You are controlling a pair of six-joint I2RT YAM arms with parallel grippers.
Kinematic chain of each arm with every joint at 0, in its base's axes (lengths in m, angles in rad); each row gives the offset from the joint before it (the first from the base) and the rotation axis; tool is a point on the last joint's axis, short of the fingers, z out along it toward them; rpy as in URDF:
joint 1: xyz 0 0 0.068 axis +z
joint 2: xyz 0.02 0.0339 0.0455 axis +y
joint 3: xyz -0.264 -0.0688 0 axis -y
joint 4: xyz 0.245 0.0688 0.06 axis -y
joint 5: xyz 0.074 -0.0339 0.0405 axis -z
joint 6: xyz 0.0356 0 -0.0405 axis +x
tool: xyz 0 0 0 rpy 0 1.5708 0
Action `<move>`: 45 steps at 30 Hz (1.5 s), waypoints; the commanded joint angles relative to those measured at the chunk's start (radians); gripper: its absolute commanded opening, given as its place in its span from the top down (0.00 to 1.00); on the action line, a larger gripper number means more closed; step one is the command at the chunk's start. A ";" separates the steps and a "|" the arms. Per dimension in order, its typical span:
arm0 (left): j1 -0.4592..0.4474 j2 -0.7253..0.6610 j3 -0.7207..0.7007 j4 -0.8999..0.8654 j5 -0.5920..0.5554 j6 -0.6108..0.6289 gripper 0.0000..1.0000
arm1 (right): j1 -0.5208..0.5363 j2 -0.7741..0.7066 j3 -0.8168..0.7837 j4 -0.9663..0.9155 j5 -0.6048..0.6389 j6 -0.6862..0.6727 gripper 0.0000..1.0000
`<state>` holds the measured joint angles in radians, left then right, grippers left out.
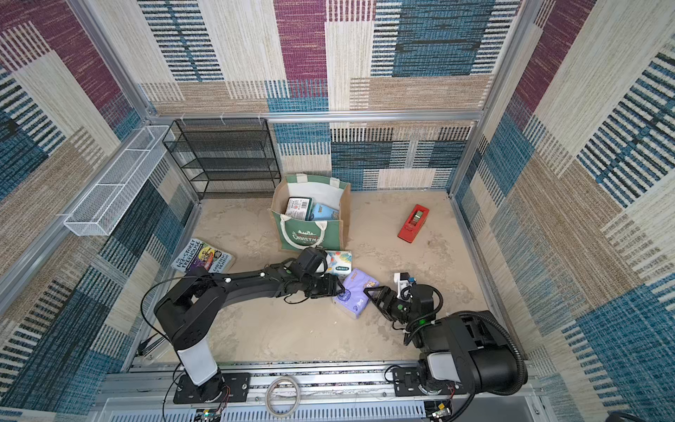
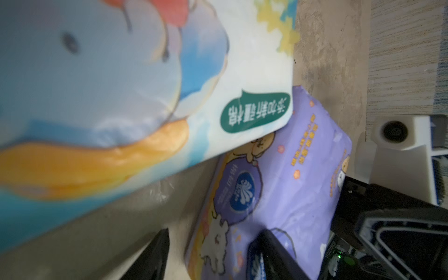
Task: Put tissues into the canvas bag
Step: Pick up the pack of facial tissues from the center of the board.
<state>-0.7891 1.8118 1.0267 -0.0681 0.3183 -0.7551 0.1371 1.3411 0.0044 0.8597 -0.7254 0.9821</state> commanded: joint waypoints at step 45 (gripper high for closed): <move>0.030 0.034 -0.062 0.161 0.103 -0.085 0.39 | 0.073 0.118 0.051 0.167 -0.007 0.026 0.41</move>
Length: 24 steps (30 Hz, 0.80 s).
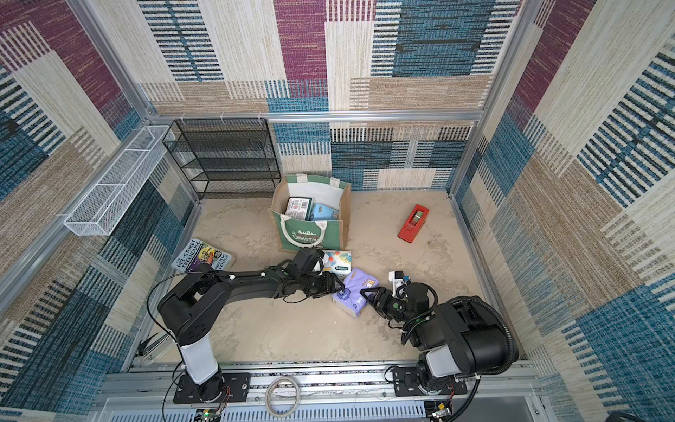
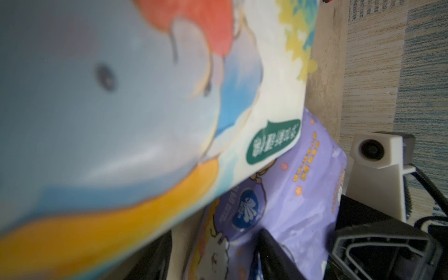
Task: Put tissues into the canvas bag
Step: Pick up the pack of facial tissues from the center of the board.
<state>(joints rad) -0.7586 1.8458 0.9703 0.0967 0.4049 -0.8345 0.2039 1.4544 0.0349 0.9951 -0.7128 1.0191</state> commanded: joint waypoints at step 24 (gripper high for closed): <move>-0.002 -0.082 -0.045 0.051 0.029 -0.012 0.38 | 0.012 -0.156 0.105 -0.277 0.017 -0.117 0.59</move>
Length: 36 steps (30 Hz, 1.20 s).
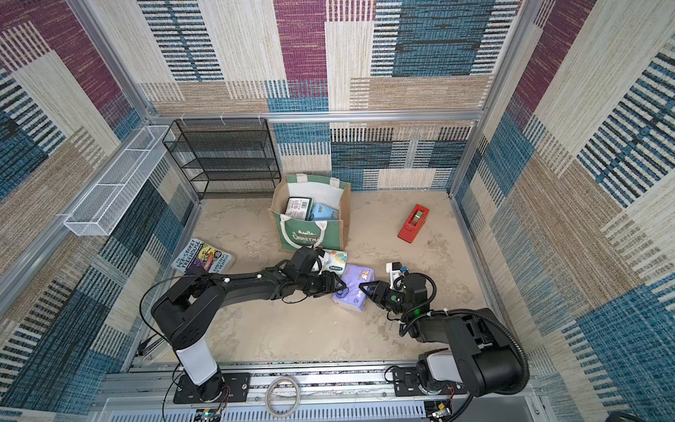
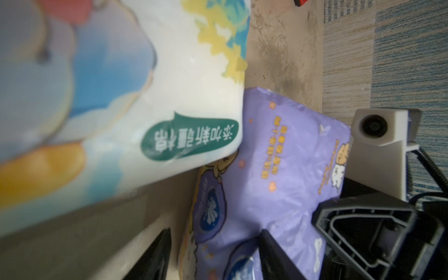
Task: Put tissues into the canvas bag
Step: Pick up the pack of facial tissues from the center of the board.
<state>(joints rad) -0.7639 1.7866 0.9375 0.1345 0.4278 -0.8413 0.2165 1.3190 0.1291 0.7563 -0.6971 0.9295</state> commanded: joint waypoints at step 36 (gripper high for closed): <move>0.277 -0.520 -0.390 -0.122 -0.285 0.051 0.05 | -0.029 -0.286 0.460 -0.470 -0.039 -0.054 0.62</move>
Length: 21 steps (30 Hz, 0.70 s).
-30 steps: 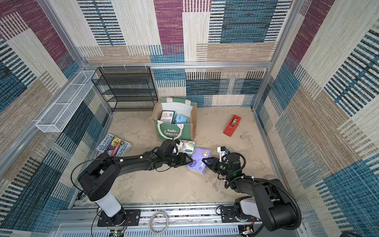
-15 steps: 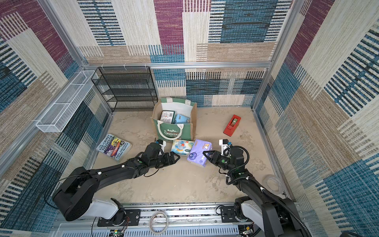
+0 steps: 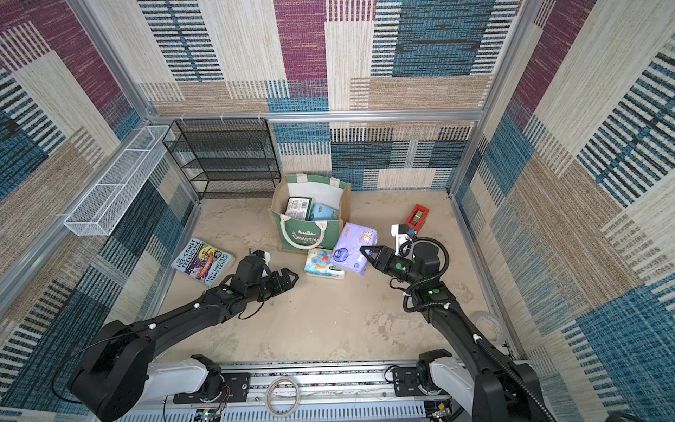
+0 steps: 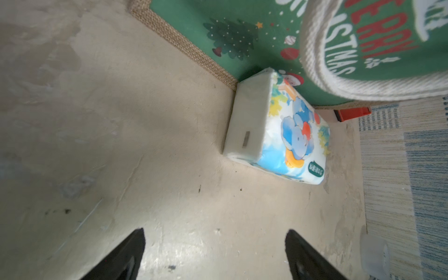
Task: Put tissues into the canvas bag
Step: Pick up the pack of facial tissues from the center of the board, then place the pack of facial tissues in the canvas bag.
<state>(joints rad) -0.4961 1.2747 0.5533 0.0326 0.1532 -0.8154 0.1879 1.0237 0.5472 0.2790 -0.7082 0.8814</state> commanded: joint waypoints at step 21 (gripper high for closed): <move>0.044 -0.022 -0.062 -0.007 0.005 0.015 0.05 | 0.040 0.400 0.562 0.008 -0.050 -0.020 0.65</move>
<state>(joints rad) -0.4534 1.2556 0.4984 0.0185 0.1604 -0.8085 0.2104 1.3796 1.0542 0.2535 -0.7570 0.8734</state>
